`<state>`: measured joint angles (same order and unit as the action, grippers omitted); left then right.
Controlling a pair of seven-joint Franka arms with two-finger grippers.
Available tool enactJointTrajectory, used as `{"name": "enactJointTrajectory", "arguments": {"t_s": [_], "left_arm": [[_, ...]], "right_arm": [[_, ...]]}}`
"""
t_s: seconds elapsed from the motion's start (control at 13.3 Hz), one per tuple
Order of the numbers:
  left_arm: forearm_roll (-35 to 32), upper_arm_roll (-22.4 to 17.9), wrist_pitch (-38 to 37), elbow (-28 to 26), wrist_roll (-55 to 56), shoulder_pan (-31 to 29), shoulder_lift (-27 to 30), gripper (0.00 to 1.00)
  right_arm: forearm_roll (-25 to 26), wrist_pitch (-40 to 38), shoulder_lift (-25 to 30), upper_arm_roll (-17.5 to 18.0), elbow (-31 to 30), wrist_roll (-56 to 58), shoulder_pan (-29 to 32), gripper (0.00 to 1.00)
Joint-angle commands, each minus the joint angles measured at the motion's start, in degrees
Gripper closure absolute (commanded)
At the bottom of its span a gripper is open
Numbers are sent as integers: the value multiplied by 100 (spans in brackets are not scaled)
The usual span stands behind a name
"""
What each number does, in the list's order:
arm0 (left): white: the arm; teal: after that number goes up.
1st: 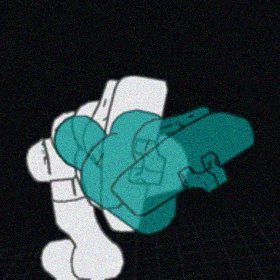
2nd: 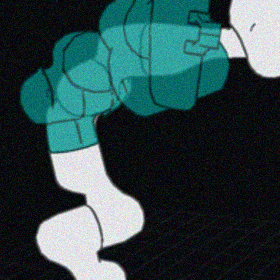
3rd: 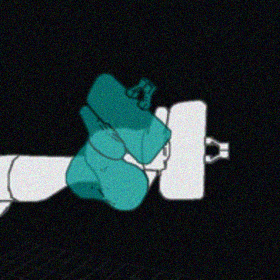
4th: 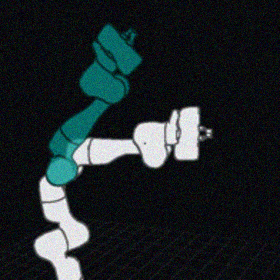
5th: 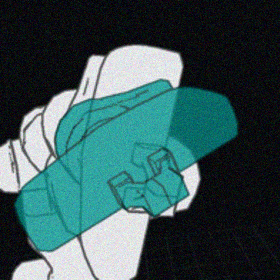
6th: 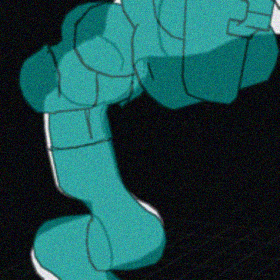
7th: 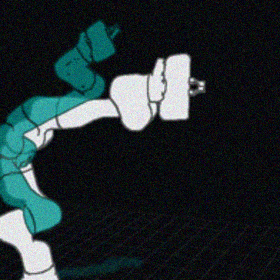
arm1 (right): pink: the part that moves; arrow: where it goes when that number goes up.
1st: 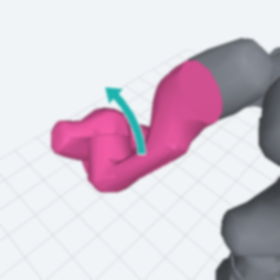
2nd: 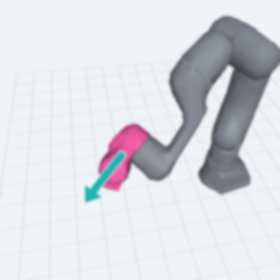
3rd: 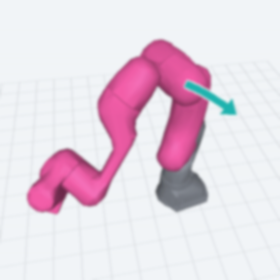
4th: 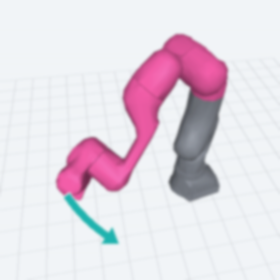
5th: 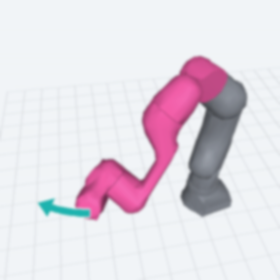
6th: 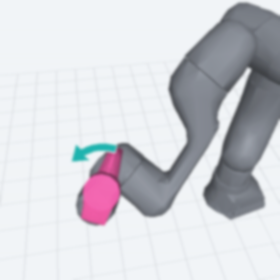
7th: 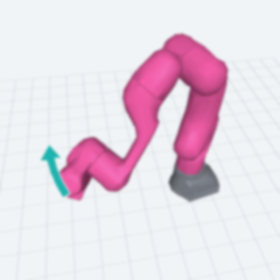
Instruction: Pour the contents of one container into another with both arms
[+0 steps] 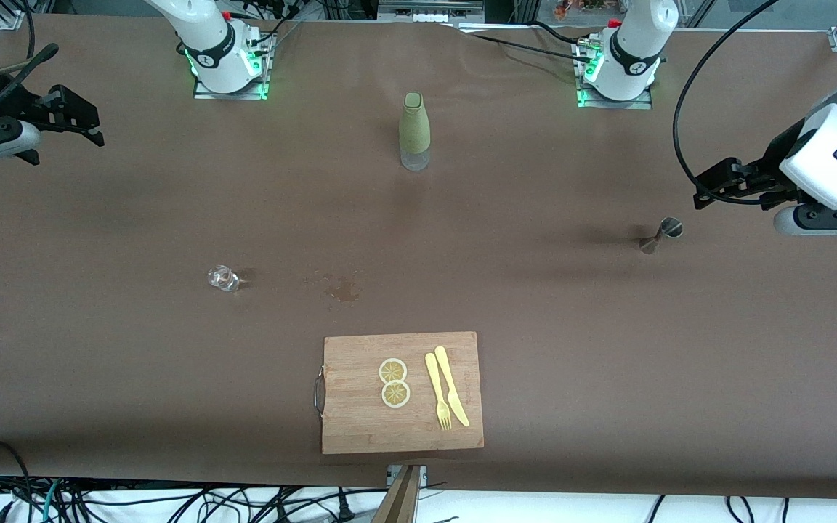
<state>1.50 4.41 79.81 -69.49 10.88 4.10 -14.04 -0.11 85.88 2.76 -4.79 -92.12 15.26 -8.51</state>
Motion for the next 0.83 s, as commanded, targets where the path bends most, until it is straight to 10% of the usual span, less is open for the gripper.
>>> {"name": "enactJointTrajectory", "arguments": {"t_s": [0.0,0.75], "left_arm": [[8,-19,-88,234,-130,12,-116,0],[26,-19,-88,243,-130,21,-116,0]], "right_arm": [[-50,-28,172,30,-148,-111,25,1],[-59,-80,172,22,-157,-32,34,1]]}}
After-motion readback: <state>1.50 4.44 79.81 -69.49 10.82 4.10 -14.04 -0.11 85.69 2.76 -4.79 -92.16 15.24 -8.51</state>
